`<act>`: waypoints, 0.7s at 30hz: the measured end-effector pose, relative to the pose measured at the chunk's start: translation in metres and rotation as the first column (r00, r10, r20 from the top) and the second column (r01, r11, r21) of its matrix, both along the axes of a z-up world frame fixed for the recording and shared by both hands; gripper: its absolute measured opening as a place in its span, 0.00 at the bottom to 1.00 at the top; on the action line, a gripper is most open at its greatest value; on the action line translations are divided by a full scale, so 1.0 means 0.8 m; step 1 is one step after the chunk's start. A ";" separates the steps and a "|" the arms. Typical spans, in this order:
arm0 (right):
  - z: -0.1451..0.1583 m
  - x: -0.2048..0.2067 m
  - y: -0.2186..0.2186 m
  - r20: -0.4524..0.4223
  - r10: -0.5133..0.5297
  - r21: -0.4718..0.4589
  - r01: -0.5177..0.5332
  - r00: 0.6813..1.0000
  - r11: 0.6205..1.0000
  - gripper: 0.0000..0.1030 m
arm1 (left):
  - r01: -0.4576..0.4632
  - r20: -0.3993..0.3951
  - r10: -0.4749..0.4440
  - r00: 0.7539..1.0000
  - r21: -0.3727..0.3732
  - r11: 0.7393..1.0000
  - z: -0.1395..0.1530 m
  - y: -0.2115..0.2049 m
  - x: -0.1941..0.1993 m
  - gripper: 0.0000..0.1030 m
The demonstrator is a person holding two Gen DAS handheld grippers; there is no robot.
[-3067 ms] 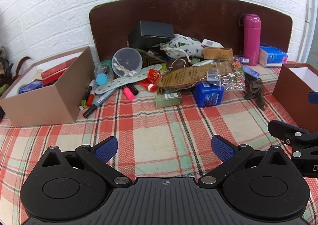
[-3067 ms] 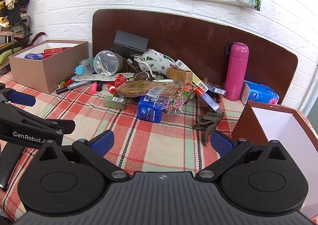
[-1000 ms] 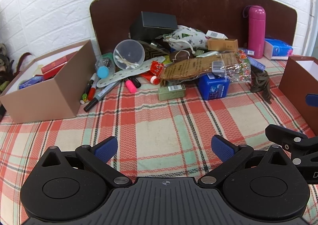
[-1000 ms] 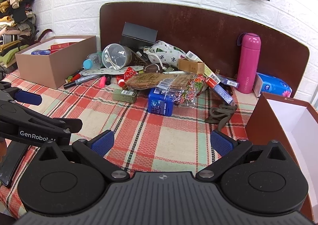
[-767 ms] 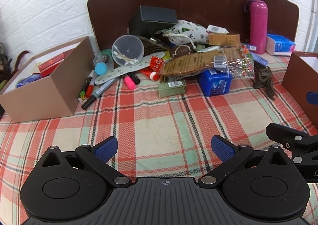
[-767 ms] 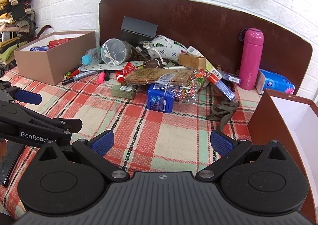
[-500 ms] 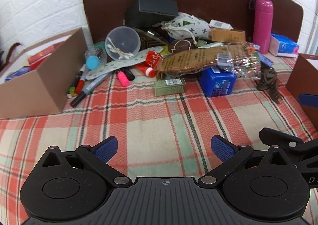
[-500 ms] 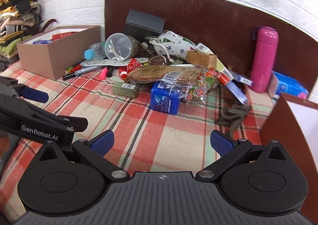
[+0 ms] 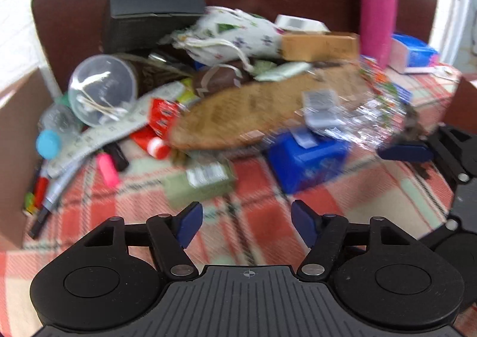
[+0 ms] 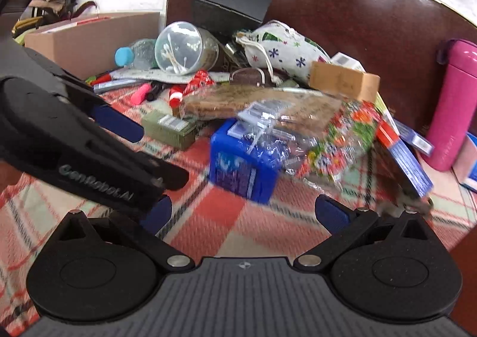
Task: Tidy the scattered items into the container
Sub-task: 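Grasp the green soap box with the left tool while the right tool grasps the blue box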
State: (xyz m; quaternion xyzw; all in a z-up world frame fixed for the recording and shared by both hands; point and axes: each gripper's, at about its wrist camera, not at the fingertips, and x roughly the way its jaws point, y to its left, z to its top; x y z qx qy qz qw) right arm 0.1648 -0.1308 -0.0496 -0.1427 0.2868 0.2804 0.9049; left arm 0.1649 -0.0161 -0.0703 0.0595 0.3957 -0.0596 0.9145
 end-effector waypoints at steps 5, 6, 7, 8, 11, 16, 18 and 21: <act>-0.003 0.013 0.016 0.020 -0.006 0.033 0.005 1.000 0.999 0.95 | -0.033 0.039 0.032 0.999 0.016 0.999 0.010 0.025 0.014 0.77; -0.005 0.016 0.021 0.020 -0.013 0.026 0.013 1.000 1.000 0.92 | -0.033 0.025 0.032 0.999 0.034 0.999 0.007 0.027 0.021 0.77; -0.007 0.020 0.025 0.021 -0.020 0.017 0.020 1.000 1.000 0.90 | -0.023 0.010 0.023 1.000 0.044 0.999 0.003 0.027 0.026 0.76; -0.009 0.023 0.029 0.024 -0.031 0.010 0.031 0.999 0.999 0.84 | -0.015 -0.005 0.016 1.000 0.052 0.999 -0.001 0.027 0.032 0.76; -0.014 0.029 0.032 0.023 -0.073 0.005 0.073 0.997 0.997 0.74 | -0.021 -0.048 0.022 0.999 0.027 0.999 -0.013 0.030 0.047 0.77; -0.019 0.035 0.028 -0.004 -0.103 0.036 0.103 0.995 0.994 0.67 | -0.062 -0.072 0.060 0.996 -0.031 0.998 -0.027 0.037 0.064 0.73; -0.019 0.034 0.027 -0.007 -0.110 0.041 0.111 0.994 0.993 0.67 | -0.076 -0.059 0.074 0.996 -0.038 0.996 -0.028 0.040 0.064 0.63; -0.018 0.031 0.025 -0.026 -0.122 0.065 0.123 0.992 0.990 0.67 | -0.069 -0.063 0.066 0.996 -0.033 0.997 -0.026 0.042 0.055 0.63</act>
